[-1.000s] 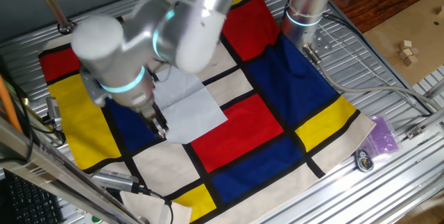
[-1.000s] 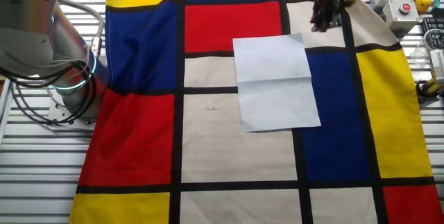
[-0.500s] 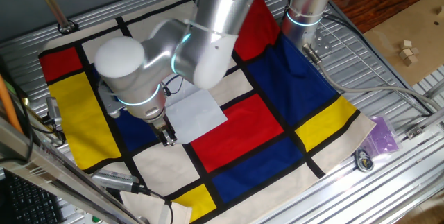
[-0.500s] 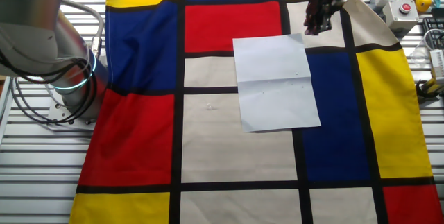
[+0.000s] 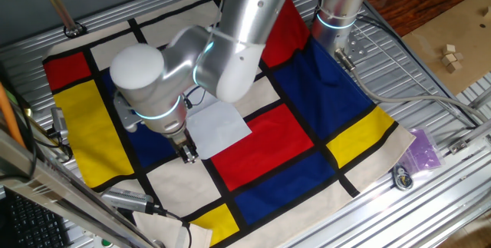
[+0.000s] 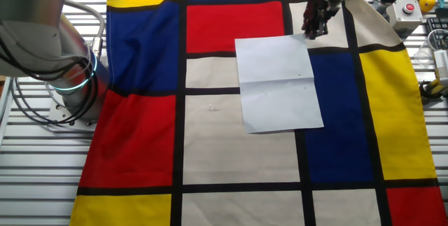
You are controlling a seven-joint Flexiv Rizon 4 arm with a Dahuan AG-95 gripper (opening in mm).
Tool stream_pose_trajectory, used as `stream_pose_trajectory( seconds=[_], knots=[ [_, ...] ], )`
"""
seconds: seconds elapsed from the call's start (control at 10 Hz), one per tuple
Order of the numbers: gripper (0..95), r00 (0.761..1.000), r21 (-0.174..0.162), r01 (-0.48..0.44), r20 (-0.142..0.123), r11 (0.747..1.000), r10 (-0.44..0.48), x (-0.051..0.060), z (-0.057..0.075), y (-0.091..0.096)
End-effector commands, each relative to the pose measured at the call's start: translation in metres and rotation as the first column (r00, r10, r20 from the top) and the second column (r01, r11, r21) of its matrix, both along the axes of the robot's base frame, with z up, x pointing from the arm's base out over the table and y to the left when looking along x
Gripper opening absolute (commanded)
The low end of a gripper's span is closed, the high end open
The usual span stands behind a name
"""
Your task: Flip over and spread out the paper that is laid flat on the table
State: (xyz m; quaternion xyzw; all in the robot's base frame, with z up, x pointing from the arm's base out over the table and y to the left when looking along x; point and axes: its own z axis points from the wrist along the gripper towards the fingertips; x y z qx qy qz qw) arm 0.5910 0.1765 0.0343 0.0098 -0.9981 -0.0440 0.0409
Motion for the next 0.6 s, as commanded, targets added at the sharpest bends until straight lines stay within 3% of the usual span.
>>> stream_pose_trajectory(
  seconds=[0.1,0.6],
  knots=[
    [19.0,1.0,-0.004,0.003,0.01,1.0,-0.003,-0.004,-0.004,0.0],
    [19.0,0.999,-0.003,0.014,0.029,1.0,-0.014,-0.007,-0.016,0.003]
  ],
)
